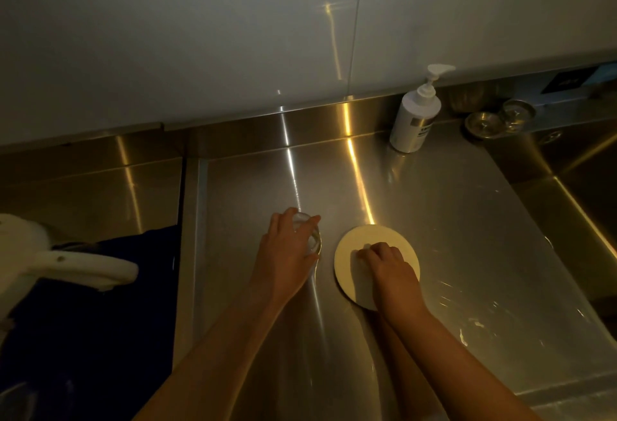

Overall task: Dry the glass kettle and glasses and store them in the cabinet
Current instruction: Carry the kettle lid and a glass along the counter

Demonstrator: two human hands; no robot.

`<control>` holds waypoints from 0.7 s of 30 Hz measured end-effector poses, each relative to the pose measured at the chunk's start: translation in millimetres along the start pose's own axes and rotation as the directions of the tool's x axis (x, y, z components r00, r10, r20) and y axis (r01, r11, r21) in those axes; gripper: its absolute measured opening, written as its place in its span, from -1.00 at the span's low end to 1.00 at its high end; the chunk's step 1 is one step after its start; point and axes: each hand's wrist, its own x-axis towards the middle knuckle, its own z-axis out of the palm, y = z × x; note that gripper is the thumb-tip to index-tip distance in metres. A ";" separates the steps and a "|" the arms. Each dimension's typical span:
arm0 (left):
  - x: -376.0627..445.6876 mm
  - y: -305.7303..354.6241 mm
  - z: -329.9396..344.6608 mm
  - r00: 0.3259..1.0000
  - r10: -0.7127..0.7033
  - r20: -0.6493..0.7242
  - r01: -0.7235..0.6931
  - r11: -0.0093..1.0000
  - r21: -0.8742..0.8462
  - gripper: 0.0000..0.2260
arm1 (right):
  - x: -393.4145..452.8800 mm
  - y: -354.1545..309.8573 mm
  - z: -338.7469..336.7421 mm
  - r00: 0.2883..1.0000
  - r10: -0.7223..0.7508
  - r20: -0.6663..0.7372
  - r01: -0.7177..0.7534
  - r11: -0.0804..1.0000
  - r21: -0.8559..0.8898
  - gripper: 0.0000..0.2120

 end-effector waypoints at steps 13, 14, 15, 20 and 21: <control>-17.6 -1.0 6.7 1.000 0.015 -0.019 -0.014 0.998 0.064 -0.44 | -0.5 -2.2 7.7 0.999 -0.044 0.013 0.045 0.999 -0.030 -0.30; -18.2 -1.1 7.0 1.000 0.015 -0.016 -0.014 0.998 0.067 -0.44 | -0.8 -1.8 8.3 0.999 -0.049 0.010 0.050 0.998 -0.032 -0.31; -18.5 -0.9 7.4 1.000 0.015 -0.016 -0.014 0.998 0.068 -0.44 | -1.1 -1.3 8.6 0.999 -0.053 0.008 0.053 0.998 -0.030 -0.32; -19.5 -1.3 11.3 0.999 0.004 -0.044 -0.002 0.998 0.064 -0.42 | -2.3 0.9 7.4 0.999 -0.048 0.002 0.048 0.999 0.016 -0.28; -19.2 -1.9 12.7 0.999 -0.003 -0.047 0.007 0.997 0.073 -0.40 | -2.8 2.0 6.9 0.999 -0.042 -0.006 0.042 0.999 0.023 -0.28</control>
